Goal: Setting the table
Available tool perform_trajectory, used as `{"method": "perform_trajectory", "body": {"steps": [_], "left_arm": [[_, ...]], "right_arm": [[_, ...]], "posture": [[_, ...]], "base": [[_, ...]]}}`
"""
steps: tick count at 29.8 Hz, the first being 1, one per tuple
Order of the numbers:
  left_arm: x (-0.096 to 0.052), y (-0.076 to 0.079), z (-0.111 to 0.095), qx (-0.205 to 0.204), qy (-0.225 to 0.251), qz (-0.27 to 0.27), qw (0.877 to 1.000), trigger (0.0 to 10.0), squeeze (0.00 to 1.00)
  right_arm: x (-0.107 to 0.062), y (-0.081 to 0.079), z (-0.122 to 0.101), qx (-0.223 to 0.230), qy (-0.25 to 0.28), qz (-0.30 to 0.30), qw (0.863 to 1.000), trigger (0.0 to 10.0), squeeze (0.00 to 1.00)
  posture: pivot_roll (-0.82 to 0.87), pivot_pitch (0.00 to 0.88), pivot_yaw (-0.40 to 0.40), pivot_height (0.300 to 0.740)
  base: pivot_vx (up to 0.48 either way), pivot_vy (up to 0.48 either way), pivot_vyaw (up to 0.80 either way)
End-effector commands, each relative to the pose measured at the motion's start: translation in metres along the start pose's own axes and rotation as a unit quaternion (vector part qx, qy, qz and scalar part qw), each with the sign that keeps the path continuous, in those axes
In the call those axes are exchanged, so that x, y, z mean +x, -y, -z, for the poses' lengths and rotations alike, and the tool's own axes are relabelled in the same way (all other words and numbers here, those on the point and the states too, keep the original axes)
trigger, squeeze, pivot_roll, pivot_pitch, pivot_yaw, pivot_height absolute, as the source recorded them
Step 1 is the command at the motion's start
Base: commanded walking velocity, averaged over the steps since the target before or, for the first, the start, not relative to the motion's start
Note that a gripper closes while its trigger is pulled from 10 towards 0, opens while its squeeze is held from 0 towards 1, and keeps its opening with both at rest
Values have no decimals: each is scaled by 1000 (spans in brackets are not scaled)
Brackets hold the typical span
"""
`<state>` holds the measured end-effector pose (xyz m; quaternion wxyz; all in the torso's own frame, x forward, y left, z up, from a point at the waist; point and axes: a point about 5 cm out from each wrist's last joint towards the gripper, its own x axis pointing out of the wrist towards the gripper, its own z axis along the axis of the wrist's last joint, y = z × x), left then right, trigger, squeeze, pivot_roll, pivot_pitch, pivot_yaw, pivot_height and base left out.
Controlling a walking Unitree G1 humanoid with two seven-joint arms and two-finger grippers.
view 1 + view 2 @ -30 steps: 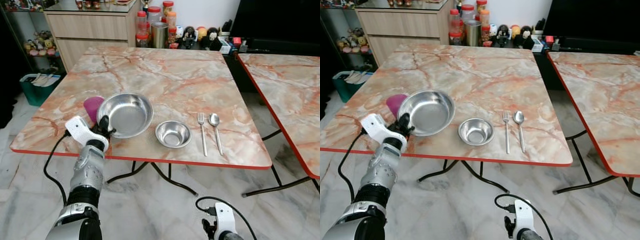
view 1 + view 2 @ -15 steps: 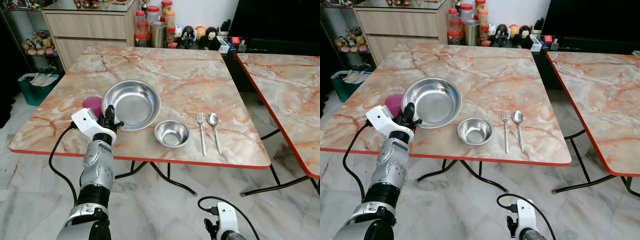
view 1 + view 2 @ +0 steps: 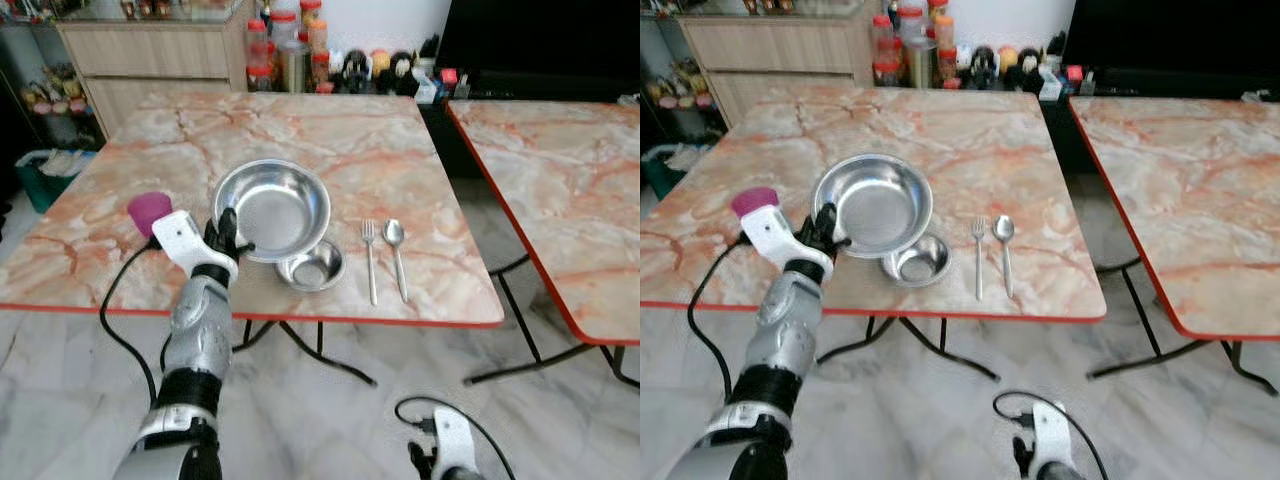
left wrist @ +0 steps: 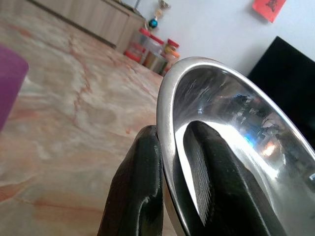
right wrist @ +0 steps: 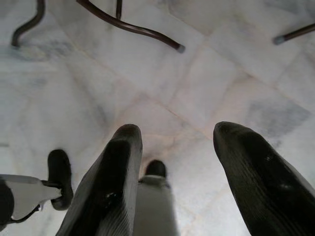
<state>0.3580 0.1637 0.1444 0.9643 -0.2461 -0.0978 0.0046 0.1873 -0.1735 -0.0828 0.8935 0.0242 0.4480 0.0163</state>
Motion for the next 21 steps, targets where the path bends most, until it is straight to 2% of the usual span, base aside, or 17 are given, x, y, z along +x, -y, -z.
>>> {"method": "perform_trajectory", "body": {"steps": [1, 21], "left_arm": [[1, 10, -2, 2, 11, 12, 1000, 10000, 0], [1, 16, 0, 15, 7, 26, 1000, 10000, 0]], "right_arm": [[-1, 9, 0, 5, 1, 14, 1000, 10000, 0], [-2, 9, 4, 7, -1, 14, 1000, 10000, 0]], "posture": [[-2, 0, -19, 740], [-14, 0, -13, 740]], "base": [[0, -364, 0], [250, -361, 0]]}}
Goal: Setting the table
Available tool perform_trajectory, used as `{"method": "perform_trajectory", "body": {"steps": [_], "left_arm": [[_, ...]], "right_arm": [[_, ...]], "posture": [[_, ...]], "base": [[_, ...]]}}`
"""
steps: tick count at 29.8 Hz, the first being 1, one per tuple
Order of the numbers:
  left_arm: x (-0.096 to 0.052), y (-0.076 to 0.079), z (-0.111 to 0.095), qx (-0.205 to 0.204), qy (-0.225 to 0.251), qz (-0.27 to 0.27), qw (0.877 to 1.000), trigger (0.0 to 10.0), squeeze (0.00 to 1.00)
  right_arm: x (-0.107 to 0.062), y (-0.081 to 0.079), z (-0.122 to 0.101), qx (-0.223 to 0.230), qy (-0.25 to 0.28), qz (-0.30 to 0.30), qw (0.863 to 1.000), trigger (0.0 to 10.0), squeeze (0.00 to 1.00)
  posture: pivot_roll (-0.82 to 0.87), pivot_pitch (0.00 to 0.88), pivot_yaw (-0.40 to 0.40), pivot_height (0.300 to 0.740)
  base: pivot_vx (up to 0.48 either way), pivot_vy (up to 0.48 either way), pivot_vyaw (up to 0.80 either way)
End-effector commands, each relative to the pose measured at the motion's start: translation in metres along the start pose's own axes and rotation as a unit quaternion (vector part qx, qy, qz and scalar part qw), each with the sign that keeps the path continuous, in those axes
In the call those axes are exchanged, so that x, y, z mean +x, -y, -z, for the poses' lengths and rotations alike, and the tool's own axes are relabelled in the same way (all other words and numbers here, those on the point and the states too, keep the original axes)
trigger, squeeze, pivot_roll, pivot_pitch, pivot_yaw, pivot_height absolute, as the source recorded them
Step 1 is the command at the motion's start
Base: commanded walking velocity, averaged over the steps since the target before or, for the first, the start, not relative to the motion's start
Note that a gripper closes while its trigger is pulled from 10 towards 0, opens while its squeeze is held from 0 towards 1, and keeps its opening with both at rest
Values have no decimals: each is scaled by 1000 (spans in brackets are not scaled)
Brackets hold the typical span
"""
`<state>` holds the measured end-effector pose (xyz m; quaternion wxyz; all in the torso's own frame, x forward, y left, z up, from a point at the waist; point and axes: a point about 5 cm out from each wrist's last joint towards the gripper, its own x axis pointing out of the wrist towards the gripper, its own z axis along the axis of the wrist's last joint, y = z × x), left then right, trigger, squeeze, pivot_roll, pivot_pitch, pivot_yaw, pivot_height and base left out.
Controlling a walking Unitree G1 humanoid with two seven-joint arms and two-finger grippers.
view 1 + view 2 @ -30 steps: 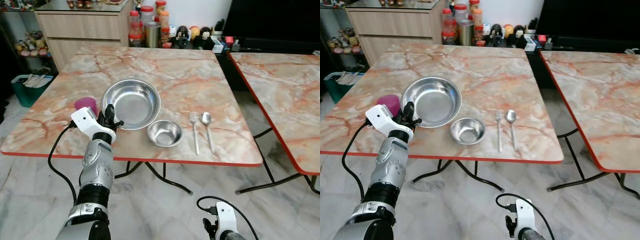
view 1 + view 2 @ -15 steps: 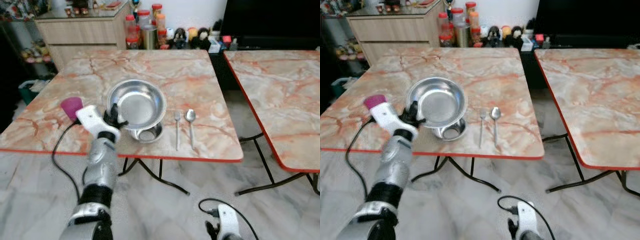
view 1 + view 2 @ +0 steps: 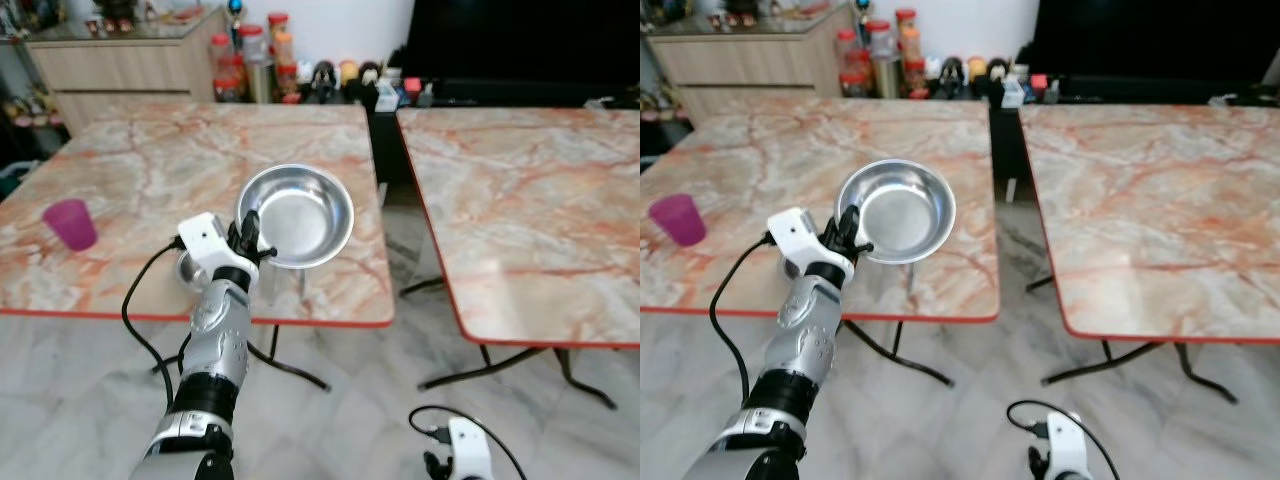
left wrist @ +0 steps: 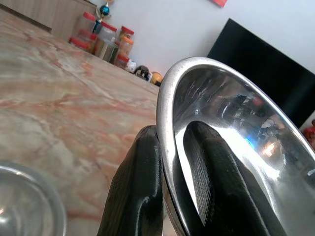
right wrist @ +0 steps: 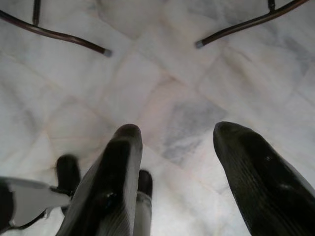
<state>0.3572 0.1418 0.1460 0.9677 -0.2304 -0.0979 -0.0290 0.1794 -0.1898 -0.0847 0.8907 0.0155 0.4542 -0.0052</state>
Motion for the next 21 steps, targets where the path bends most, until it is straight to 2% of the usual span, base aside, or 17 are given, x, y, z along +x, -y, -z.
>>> {"method": "perform_trajectory", "body": {"steps": [1, 10, 18, 21], "left_arm": [[2, -4, -9, 3, 15, -8, 1000, 10000, 0], [2, 1, -8, -1, 14, 7, 1000, 10000, 0], [5, 4, -11, -1, 19, 13, 1000, 10000, 0], [6, 5, -11, -2, 19, 12, 1000, 10000, 0]], "right_arm": [[1, -8, -3, 6, 5, -9, 1000, 10000, 0], [1, -6, -2, 14, 3, -5, 1000, 10000, 0], [2, -7, -5, 21, 6, -3, 1000, 10000, 0], [2, -6, -6, 19, 8, -2, 1000, 10000, 0]], "posture": [[-14, 0, -13, 740], [-16, 0, -8, 740], [-16, 0, -12, 740], [-14, 0, -17, 740]], "base": [[274, -360, 0], [274, -357, 0], [0, -379, -715], [0, -395, 0]]}}
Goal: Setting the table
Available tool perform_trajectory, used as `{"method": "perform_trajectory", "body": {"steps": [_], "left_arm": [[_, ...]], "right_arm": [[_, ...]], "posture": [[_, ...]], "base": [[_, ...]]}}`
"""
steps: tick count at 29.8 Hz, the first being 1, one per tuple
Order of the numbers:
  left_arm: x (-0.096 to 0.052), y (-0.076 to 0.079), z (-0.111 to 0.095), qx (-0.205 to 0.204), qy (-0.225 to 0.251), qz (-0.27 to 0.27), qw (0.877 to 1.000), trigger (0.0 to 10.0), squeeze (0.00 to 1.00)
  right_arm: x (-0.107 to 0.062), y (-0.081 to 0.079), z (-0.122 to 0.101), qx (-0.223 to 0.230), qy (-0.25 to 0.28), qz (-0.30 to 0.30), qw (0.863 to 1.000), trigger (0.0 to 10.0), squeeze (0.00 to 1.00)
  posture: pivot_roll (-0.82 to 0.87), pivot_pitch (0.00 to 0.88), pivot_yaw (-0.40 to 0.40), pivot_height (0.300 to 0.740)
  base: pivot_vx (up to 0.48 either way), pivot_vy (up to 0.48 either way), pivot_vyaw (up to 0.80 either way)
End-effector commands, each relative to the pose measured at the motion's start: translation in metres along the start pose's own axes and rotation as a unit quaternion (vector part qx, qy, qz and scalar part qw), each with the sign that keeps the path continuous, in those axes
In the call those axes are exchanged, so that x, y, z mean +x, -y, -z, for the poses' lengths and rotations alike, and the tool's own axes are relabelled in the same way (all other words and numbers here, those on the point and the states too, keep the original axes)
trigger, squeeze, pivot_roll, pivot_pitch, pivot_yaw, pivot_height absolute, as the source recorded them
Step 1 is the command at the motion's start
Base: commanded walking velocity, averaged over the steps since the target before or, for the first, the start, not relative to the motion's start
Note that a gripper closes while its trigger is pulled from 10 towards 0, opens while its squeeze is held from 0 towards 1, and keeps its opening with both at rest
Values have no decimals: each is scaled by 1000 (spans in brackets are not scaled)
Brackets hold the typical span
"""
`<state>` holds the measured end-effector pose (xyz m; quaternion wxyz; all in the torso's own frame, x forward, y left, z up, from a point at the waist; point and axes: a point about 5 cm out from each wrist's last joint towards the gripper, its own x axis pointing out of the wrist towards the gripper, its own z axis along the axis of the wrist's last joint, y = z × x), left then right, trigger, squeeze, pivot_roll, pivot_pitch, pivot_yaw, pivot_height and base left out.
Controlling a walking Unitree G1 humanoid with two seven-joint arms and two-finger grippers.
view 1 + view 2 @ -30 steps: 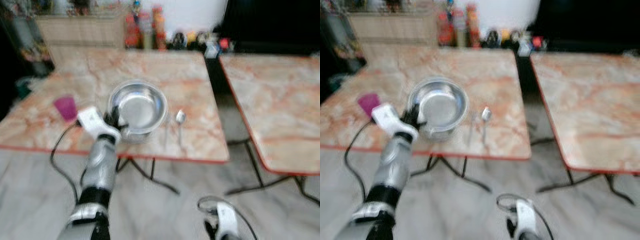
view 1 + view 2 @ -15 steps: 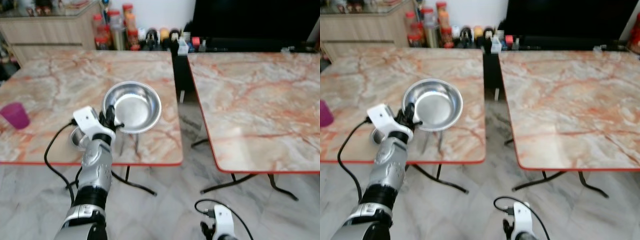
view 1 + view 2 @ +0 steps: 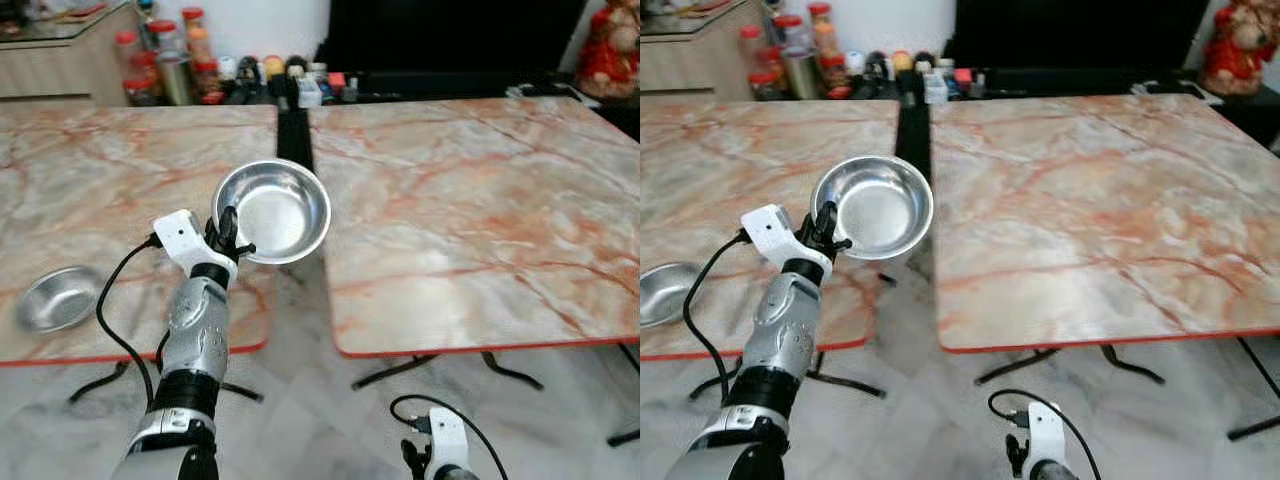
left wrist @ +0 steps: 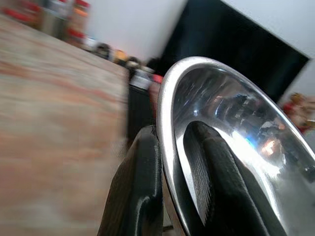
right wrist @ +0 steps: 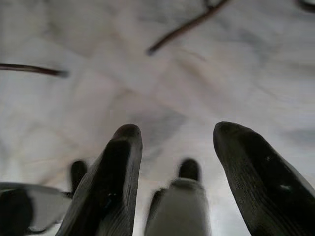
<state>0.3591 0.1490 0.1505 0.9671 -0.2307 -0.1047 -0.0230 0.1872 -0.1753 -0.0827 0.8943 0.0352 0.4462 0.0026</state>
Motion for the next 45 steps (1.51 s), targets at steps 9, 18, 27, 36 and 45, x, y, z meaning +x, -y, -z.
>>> {"method": "perform_trajectory", "body": {"steps": [9, 18, 27, 36, 45], "left_arm": [[4, 9, -7, -3, 15, 12, 1000, 10000, 0], [4, 8, -7, -3, 16, 7, 1000, 10000, 0], [3, 8, -6, -3, 13, 4, 1000, 10000, 0], [2, 5, -6, -2, 12, 0, 1000, 10000, 0], [1, 6, -6, -2, 11, 3, 1000, 10000, 0]], "right_arm": [[-2, 12, 4, 7, -6, 20, 1000, 10000, 0], [-2, 11, 2, 10, 3, 20, 1000, 10000, 0], [-2, 11, 1, 13, 5, 22, 1000, 10000, 0], [-2, 10, 2, 11, 2, 19, 1000, 10000, 0], [-2, 10, 2, 11, 2, 21, 1000, 10000, 0]], "posture": [[-11, 0, -25, 740], [-13, 0, -23, 740], [-19, 0, -19, 740], [-17, 0, -20, 740], [-17, 0, -21, 740]], "base": [[0, -424, 0], [115, -415, 0], [350, -322, 295], [388, -277, 0], [392, -272, 0]]}}
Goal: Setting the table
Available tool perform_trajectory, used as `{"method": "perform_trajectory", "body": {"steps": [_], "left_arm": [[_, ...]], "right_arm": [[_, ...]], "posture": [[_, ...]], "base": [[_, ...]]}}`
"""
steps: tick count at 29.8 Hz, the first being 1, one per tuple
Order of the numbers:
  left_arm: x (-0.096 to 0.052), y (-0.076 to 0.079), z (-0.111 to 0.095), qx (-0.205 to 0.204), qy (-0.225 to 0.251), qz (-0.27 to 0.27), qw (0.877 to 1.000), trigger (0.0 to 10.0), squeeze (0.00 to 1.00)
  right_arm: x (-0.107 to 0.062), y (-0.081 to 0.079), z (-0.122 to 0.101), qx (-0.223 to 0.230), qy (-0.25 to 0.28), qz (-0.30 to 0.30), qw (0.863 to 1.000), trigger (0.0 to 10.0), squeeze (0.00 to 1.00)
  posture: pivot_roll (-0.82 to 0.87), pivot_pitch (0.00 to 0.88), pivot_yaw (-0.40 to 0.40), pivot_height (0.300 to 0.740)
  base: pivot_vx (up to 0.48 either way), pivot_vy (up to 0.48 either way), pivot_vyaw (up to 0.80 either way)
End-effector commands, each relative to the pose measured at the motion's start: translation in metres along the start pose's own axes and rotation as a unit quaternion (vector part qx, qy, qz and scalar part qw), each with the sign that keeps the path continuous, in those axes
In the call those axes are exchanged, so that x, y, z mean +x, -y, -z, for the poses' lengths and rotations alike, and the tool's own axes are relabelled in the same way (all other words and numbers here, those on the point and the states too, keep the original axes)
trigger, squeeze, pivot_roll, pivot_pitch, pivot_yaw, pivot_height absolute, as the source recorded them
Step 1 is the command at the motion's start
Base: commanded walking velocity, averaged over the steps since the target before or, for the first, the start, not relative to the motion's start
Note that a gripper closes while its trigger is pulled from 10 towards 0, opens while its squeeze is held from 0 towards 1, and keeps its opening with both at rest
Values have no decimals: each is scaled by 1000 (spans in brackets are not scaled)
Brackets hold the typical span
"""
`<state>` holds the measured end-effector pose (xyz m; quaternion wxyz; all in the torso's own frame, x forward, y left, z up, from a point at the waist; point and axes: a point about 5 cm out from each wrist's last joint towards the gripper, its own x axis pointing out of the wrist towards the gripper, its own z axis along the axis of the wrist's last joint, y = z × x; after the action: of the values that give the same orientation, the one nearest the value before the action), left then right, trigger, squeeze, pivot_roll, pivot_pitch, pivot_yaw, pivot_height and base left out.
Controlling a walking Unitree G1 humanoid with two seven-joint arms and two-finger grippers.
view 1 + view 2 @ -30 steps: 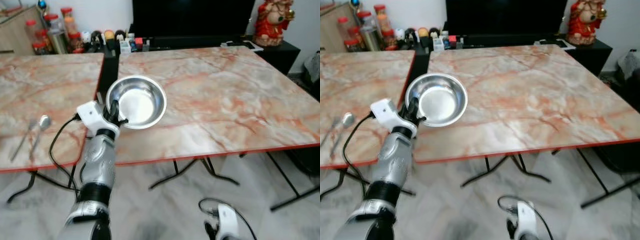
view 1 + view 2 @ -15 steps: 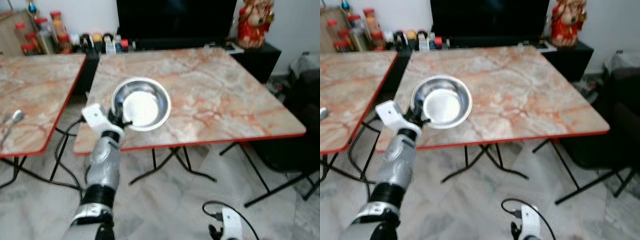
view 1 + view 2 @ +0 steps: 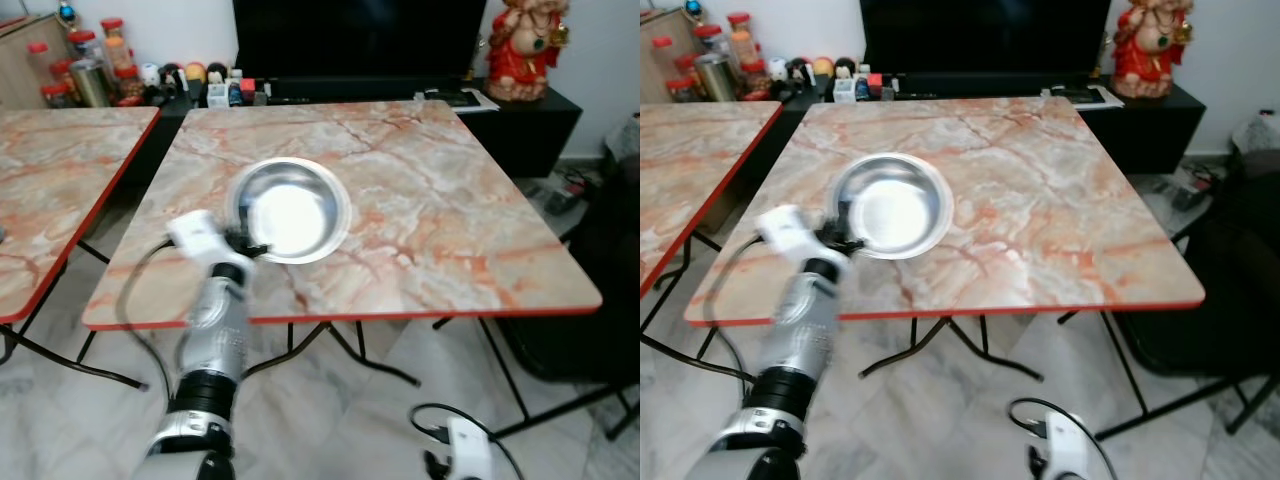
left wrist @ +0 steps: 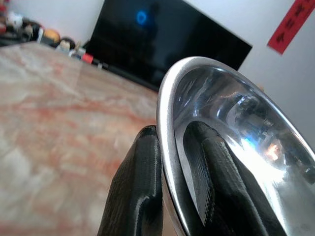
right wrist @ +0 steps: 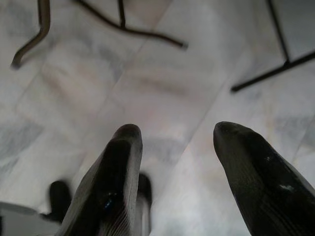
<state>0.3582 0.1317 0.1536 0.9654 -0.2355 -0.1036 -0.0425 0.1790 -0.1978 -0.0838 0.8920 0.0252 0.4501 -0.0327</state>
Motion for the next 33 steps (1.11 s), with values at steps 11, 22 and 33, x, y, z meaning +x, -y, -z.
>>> {"method": "perform_trajectory", "body": {"steps": [11, 22, 33], "left_arm": [[-3, -15, -2, -3, -21, -12, 1000, 10000, 0], [-16, -35, 8, -38, -68, -67, 995, 10000, 0], [-11, -28, 24, -79, -122, -90, 985, 10000, 0]], "right_arm": [[2, -15, -2, 3, 3, -17, 1000, 10000, 0], [2, -18, 1, 7, 1, -18, 1000, 10000, 0], [1, -21, 3, 10, -2, -20, 1000, 10000, 0]], "posture": [[-12, 0, -15, 740], [-5, 0, 1, 740], [-4, 0, 9, 740]], "base": [[155, -107, 0], [0, 0, 0], [0, 0, 0]]}}
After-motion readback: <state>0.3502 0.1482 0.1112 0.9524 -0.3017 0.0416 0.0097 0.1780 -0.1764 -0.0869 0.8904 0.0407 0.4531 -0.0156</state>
